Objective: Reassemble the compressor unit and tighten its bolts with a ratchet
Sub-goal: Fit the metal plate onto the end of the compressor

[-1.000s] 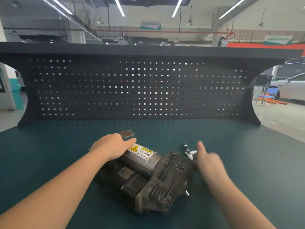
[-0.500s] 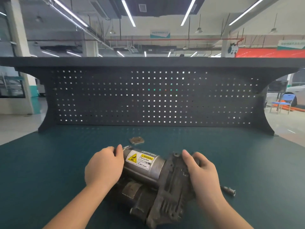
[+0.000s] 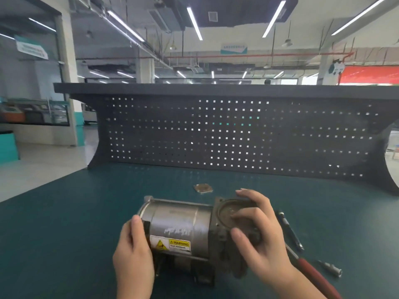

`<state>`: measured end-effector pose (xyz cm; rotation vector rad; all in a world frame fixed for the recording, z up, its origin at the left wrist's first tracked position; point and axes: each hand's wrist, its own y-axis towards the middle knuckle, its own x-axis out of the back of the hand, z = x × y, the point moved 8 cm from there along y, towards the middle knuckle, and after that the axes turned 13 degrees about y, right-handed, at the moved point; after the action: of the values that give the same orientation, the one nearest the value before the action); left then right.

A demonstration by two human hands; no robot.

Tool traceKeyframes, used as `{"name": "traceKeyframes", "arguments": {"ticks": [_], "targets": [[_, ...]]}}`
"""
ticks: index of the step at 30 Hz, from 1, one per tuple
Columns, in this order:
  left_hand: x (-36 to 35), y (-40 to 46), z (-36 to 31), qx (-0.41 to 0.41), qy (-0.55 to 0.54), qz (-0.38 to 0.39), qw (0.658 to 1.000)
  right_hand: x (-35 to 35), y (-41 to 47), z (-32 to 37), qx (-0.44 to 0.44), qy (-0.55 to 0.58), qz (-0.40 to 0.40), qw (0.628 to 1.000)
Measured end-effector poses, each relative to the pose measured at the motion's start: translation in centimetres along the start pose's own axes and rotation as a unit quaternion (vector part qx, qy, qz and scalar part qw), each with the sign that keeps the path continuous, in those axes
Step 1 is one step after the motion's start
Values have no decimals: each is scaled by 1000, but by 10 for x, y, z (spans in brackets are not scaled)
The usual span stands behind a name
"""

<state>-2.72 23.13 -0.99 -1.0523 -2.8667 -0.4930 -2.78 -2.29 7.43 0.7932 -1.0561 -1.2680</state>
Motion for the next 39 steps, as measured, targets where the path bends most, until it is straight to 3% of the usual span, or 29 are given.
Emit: {"name": "traceKeyframes", "arguments": {"ticks": [5,10,12,14,16,18,20,22,24,26,29,30,32,34,36,39], "targets": [[-5,11,-15,-28,13,79,996,17,-6,-30,-135,68,-71,986],[-3,69,2,19,37,47,998,17,-2,-35,-128,79,-67,986],[-20,107,4,-29,91,85,992,15,-3,-32,-110,72,-63,989],[-67,134,9,-116,223,192,949,17,-4,-33,-106,65,-68,990],[-130,146,35,-151,343,345,860,20,-4,-37,-121,72,-76,987],[-174,146,60,-165,400,430,792,21,-6,-38,-129,67,-87,986],[-196,147,73,-187,401,422,791,18,-7,-32,-121,58,-85,987],[-204,148,67,-279,494,339,750,17,3,-31,-121,32,-61,990],[-211,151,61,-304,532,321,723,21,6,-55,-221,115,-38,968],[-218,153,59,-292,523,361,715,31,-1,-91,-351,239,-90,901],[-225,154,54,-315,526,370,698,60,10,-124,-331,250,-239,878],[-225,154,53,-320,538,353,695,60,12,-142,-348,252,-251,867],[-222,152,50,-314,573,315,688,39,37,-185,-403,143,-143,892],[-219,155,51,-289,600,286,689,8,54,-238,-438,-23,57,897],[-216,155,51,-282,604,261,698,-32,60,-287,-423,-143,217,868],[-211,158,55,-260,588,252,724,-86,59,-342,-394,-212,343,826]]}}
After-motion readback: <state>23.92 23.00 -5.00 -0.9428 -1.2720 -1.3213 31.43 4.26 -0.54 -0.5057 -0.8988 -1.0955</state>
